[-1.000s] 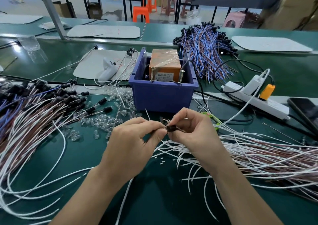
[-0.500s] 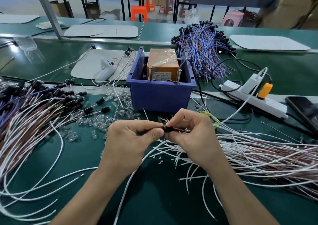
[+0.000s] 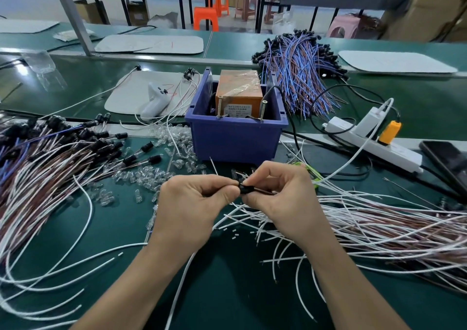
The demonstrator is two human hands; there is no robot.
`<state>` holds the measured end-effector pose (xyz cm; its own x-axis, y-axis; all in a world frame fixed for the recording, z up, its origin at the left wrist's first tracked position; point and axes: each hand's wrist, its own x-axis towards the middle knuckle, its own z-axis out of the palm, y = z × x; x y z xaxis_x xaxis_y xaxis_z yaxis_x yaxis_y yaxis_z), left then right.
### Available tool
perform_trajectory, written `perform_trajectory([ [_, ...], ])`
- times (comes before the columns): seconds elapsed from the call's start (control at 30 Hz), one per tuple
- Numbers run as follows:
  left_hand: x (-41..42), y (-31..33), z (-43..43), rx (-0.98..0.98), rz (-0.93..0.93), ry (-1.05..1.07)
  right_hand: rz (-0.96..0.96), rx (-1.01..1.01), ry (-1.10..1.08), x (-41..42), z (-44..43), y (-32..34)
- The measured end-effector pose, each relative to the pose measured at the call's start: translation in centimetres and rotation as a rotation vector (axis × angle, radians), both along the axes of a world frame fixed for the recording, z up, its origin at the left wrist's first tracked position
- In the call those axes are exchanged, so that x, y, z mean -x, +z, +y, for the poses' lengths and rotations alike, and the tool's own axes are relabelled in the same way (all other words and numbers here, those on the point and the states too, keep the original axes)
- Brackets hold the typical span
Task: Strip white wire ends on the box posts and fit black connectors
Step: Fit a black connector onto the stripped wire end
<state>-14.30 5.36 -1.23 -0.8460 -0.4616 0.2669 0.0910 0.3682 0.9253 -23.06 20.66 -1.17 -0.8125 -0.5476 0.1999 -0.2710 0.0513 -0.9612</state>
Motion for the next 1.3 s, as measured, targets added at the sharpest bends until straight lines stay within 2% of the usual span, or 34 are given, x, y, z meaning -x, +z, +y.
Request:
perform_trajectory([
  [0.33, 0.59, -0.31, 0.45, -0.255, 0.004, 0.010, -0.047, 0.033, 0.004, 0.34, -0.09, 0.32],
  [0.6, 0.57, -0.11, 0.64, -0.349, 0.036, -0.021, 0.002, 0.068, -0.089, -0.15, -0.34, 0.15],
  [0.67, 0.47, -0.10, 0.64, -0.344, 0.016, -0.022, 0.071, 0.039, -0.125, -0.23, -0.42, 0.08],
  [0.73, 0.36, -0.11, 0.59, -0.256, -0.018, 0.007, 0.123, 0.004, -0.131, -0.18, -0.39, 0.06],
  [0.83, 0.29, 0.08, 0.53, -0.106, -0.028, 0.060, 0.069, 0.024, -0.117, 0.05, -0.33, 0.00],
  [0.93, 0.12, 0.17, 0.50, -0.065, -0.001, 0.066, 0.052, 0.023, -0.100, 0.10, -0.29, 0.00],
  [1.17, -0.04, -0.05, 0.41, -0.140, 0.002, 0.014, 0.010, 0.035, -0.042, 0.09, -0.16, 0.01],
  [1.3, 0.27, 0.02, 0.01, -0.332, -0.057, -0.089, 0.015, 0.021, -0.005, 0.06, 0.01, 0.18],
])
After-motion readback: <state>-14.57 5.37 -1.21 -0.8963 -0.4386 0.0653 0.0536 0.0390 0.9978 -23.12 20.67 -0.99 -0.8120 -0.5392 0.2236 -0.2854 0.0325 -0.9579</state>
